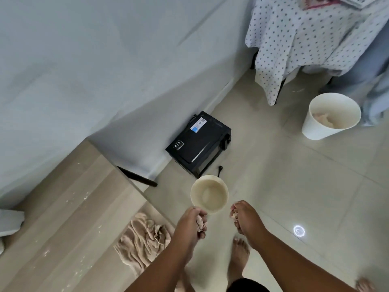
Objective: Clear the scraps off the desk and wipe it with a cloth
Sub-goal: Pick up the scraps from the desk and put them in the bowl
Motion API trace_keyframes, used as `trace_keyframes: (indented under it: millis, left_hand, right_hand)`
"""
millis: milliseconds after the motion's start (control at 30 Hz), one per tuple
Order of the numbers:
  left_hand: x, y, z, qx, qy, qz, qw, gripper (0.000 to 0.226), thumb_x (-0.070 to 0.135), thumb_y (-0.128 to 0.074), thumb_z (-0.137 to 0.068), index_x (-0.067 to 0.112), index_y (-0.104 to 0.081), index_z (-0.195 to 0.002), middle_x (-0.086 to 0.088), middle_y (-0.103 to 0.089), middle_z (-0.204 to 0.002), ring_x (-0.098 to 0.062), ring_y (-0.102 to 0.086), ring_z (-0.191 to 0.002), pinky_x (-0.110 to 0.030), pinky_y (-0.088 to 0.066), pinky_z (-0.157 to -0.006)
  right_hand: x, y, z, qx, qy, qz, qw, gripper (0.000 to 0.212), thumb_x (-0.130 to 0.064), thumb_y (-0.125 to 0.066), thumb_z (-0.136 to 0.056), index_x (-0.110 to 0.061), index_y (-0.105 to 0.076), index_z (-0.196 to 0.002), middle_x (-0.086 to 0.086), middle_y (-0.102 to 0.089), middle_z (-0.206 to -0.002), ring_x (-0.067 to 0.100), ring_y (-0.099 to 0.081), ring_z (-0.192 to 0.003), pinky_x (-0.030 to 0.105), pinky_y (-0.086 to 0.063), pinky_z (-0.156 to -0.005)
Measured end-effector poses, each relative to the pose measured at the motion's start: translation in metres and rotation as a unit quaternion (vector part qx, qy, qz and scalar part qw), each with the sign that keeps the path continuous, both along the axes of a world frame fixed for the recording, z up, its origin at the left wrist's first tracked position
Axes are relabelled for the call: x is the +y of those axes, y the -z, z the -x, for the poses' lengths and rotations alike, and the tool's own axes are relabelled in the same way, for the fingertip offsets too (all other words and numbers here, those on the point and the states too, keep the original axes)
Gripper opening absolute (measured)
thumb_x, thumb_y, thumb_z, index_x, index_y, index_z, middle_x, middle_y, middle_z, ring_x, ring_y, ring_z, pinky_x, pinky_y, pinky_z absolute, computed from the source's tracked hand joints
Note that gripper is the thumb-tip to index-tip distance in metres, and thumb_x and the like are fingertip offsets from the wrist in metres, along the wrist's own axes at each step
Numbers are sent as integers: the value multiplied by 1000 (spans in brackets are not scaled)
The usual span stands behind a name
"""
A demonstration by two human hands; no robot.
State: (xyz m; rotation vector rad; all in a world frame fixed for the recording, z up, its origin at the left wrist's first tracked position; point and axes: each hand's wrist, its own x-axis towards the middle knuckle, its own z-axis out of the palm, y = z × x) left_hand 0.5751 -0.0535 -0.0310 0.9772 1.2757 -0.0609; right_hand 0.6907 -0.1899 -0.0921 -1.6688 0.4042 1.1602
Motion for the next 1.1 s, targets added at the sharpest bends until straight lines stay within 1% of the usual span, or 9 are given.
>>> trace_keyframes:
  millis: [167, 333, 433, 533, 600, 667, 767, 933, 1100]
  left_hand:
    - [-18, 39, -21, 41, -14, 52, 998, 19, 12, -48, -92, 9, -65, -82, -1, -55, -64, -13, -46, -47, -22, -28, -44]
    - [-37, 90, -27, 65, -72, 99, 990, 23, 14, -52, -88, 11, -72, -77, -1, -57, -63, -14, -48, -48, -24, -31, -43]
    - [-45, 116, -28, 78, -105, 119, 984, 28, 12, -56, -84, 18, -76, -65, -1, -57, -63, -14, -48, -47, -24, -33, -43]
    - [-47, 139, -32, 73, -113, 132, 982, 27, 13, -55, -86, 18, -76, -70, 1, -57, -65, -13, -50, -49, -25, -36, -45]
    - [-46, 160, -37, 79, -140, 144, 976, 23, 13, -52, -88, 13, -74, -79, 0, -56, -65, -13, -49, -48, -25, -37, -47]
    - [-44, 180, -40, 86, -179, 160, 967, 20, 13, -50, -91, 9, -69, -87, 1, -54, -64, -12, -47, -46, -25, -37, -46]
    - [-40, 211, -47, 89, -240, 164, 953, 18, 13, -50, -92, 11, -67, -87, 1, -53, -65, -12, -46, -47, -25, -35, -47]
    - [-23, 266, -60, 64, -342, 164, 923, 16, 13, -48, -92, 12, -63, -88, 3, -51, -63, -11, -43, -49, -23, -30, -48]
    - [-15, 309, -64, 27, -397, 176, 900, 13, 12, -51, -92, 11, -64, -91, 1, -54, -68, -13, -45, -52, -24, -31, -47]
  right_hand:
    - [-7, 22, -12, 20, 11, 29, 999, 19, -20, -47, -98, -12, -62, -87, 4, -65, -70, 12, -43, -42, 18, -28, -43]
    - [-3, 52, -25, 31, 11, 56, 998, 19, -19, -49, -97, -9, -64, -90, 2, -66, -69, 9, -48, -43, 19, -34, -44]
    - [2, 73, -31, 24, 8, 44, 999, 19, -23, -49, -98, -12, -64, -94, 1, -64, -75, 11, -53, -53, 24, -41, -50]
    - [9, 97, -34, 31, 14, 46, 998, 19, -22, -48, -99, -12, -64, -94, 0, -64, -75, 11, -53, -54, 26, -41, -52]
    - [17, 116, -35, 43, 25, 67, 996, 19, -18, -48, -96, -11, -65, -90, 1, -65, -72, 10, -51, -48, 24, -38, -49]
    - [23, 133, -34, 53, 18, 77, 995, 21, -18, -48, -96, -9, -65, -91, 2, -65, -74, 12, -50, -51, 24, -38, -50]
    - [30, 159, -34, 64, 19, 74, 995, 21, -17, -48, -96, -7, -66, -93, 3, -64, -75, 16, -50, -55, 25, -38, -53]
    - [42, 214, -37, 72, -2, 74, 995, 24, -19, -47, -97, -6, -67, -93, 2, -62, -68, 15, -48, -47, 24, -35, -51]
    - [59, 266, -39, 84, -21, 76, 993, 25, -17, -45, -91, -10, -68, -94, 2, -61, -68, 12, -47, -44, 27, -34, -52]
